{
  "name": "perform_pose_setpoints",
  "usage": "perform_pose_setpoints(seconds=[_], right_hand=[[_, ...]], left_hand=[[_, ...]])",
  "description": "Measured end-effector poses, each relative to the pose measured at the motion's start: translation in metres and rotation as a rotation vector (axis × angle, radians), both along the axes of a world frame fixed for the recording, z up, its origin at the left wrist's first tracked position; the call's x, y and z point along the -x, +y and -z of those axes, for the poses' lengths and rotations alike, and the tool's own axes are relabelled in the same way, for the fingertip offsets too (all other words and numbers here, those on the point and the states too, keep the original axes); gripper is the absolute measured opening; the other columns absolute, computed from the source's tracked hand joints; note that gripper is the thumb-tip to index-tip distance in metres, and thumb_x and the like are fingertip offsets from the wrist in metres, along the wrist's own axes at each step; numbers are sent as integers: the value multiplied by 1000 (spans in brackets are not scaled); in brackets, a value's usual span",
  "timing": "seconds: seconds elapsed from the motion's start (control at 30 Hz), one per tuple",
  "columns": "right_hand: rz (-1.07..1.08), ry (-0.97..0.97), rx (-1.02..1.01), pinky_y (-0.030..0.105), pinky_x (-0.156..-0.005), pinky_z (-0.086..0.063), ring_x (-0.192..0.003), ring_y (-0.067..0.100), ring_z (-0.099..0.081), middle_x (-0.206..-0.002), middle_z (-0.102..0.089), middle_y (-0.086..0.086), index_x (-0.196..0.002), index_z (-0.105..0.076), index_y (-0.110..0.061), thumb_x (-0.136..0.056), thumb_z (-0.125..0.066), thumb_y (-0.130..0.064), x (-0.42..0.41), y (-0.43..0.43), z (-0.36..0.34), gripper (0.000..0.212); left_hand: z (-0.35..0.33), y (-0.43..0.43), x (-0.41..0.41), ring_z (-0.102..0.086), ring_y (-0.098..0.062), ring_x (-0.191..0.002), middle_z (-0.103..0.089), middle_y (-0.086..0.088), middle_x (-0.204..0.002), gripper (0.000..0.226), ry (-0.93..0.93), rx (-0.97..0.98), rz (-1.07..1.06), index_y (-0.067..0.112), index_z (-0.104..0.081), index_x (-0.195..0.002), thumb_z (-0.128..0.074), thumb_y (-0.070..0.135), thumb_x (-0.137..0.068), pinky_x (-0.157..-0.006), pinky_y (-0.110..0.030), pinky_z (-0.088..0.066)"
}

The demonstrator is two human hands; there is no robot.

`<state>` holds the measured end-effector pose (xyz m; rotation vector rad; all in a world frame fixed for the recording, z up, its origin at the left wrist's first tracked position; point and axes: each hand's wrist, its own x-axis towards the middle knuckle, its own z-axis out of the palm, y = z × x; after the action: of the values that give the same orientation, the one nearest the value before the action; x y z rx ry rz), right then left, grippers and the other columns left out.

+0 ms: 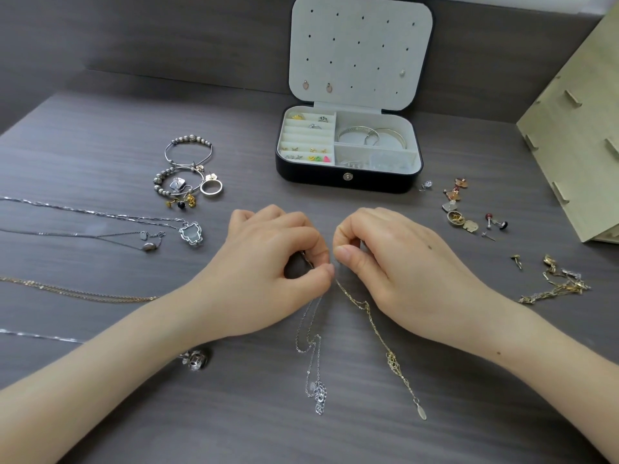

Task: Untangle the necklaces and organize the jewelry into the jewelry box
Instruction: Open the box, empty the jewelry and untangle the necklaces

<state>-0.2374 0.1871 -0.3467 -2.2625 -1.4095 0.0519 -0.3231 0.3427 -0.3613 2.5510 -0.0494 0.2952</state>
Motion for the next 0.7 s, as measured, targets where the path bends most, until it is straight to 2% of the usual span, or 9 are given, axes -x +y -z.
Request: perform_pose_setpoints(seconds=[0.17,0.27,0.37,0.47,0.6,0.7], right_hand=[[-10,-21,-19,23,-64,-24,-72,6,-29,-75,-36,-19,-80,-40,-28,-85,-29,-37,-1,1,4,16],[-1,-23,-27,25,-65,-26,-72,8,-32,-78,-39,-17,-80,-40,-28,-85,-29,-37,-2,1,5,15],[8,-25,-31,26,-65,-27,-73,10,-35,-78,-41,-16,-80,-41,-27,-87,-34,-33,-2,1,6,11],[12,-22,-31,26,-66,-26,-73,12,-37,-78,-41,-15,-80,-42,-26,-87,-43,-24,-1,2,7,7],[23,-25,-48,23,-65,-24,-72,10,-34,-75,-37,-17,-80,-42,-25,-87,-41,-26,1,4,6,8],[21,0,-53,22,-66,-24,-72,8,-32,-72,-35,-20,-79,-43,-25,-87,-41,-26,0,5,6,8]], left_hand=[[0,0,0,-43,1,-78,-52,22,-75,15,-3,28,-11,37,-50,-67,-44,50,-73,-83,-28,-26],[-2,1,-1,-47,-7,-82,-57,15,-81,22,12,95,-45,36,-57,-75,-43,52,-68,-87,-29,-26],[-4,2,0,-48,-10,-83,-58,14,-82,20,22,124,-58,37,-57,-60,-44,52,-64,-90,-29,-26],[-3,2,0,-48,-7,-83,-59,16,-83,21,31,120,-55,37,-56,-59,-44,53,-62,-90,-28,-27],[-3,1,0,-46,-1,-81,-57,23,-81,18,39,106,-35,38,-50,-58,-43,53,-63,-89,-27,-26],[-3,1,0,-45,-2,-80,-55,24,-75,19,27,129,-41,34,-51,-59,-43,51,-63,-89,-25,-24]])
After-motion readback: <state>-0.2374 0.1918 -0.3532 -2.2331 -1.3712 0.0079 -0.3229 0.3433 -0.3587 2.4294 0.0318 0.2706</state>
